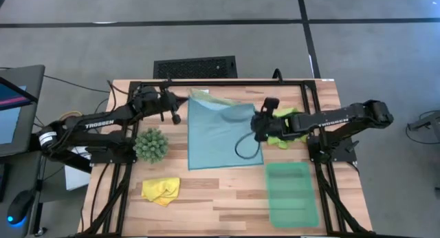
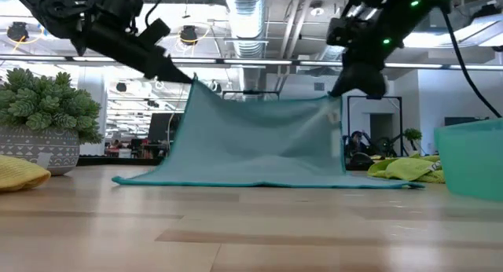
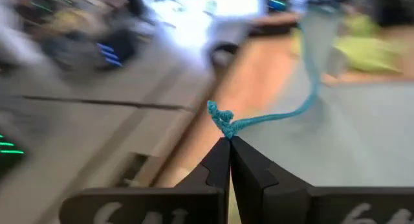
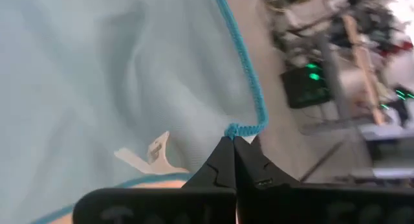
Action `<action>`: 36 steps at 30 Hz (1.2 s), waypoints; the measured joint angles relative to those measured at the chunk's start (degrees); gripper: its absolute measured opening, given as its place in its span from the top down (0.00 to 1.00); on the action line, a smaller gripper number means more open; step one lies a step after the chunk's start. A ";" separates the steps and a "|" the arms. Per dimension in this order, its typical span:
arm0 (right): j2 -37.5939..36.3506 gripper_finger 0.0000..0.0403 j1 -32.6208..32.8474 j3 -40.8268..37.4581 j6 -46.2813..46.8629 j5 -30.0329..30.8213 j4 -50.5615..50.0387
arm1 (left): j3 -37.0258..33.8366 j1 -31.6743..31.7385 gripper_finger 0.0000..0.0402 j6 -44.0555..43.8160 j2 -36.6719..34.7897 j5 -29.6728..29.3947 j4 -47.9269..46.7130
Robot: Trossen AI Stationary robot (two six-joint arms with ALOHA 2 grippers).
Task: Fold microfiber towels
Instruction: Fold the blue microfiber cloth
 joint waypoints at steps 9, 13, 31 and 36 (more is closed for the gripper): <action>0.00 0.98 9.62 0.00 6.09 -14.69 -7.75 | 0.00 -14.29 1.00 -2.11 0.81 7.40 -15.60; 0.35 0.98 12.30 0.00 6.74 -19.97 -9.83 | 0.00 -22.84 1.00 -4.92 0.81 4.19 -18.17; 0.35 0.98 10.99 -4.09 3.43 -1.65 -7.25 | 0.04 -36.52 1.00 -4.42 4.29 -31.82 -9.13; 0.35 0.98 3.13 -4.02 -8.39 18.63 6.16 | 0.04 -30.06 1.00 10.63 4.50 -45.86 11.39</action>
